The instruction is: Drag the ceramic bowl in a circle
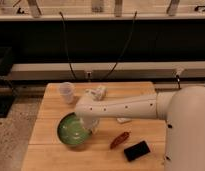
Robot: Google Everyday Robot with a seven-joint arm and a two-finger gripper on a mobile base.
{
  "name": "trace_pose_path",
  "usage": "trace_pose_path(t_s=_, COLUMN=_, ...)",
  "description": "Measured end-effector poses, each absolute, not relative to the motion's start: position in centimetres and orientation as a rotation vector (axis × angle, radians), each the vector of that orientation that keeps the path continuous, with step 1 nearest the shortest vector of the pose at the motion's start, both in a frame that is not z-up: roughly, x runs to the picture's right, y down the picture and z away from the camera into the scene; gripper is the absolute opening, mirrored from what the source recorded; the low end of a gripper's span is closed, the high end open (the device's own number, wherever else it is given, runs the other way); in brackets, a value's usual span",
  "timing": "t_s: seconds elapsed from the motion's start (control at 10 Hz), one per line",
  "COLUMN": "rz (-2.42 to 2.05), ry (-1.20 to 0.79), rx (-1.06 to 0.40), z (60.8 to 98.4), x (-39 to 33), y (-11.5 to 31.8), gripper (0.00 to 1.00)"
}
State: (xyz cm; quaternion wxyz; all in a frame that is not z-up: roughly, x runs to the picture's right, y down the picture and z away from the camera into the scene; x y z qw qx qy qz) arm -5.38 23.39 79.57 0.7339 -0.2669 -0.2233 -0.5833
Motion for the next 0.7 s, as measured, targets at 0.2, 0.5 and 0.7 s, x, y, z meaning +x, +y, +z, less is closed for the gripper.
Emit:
trace_pose_path(t_s=0.2, rz=-1.286, ry=-0.497, rx=-0.580, z=79.54, x=-5.21, y=23.03, gripper=0.04)
trace_pose_path(t_s=0.5, rz=-1.292, ry=-0.507, rx=-0.568, z=79.44, x=-4.73, y=22.64, gripper=0.04)
trace_pose_path(t_s=0.7, rz=-1.303, ry=-0.513, rx=-0.561, z=79.38, x=-4.83, y=22.42, gripper=0.04)
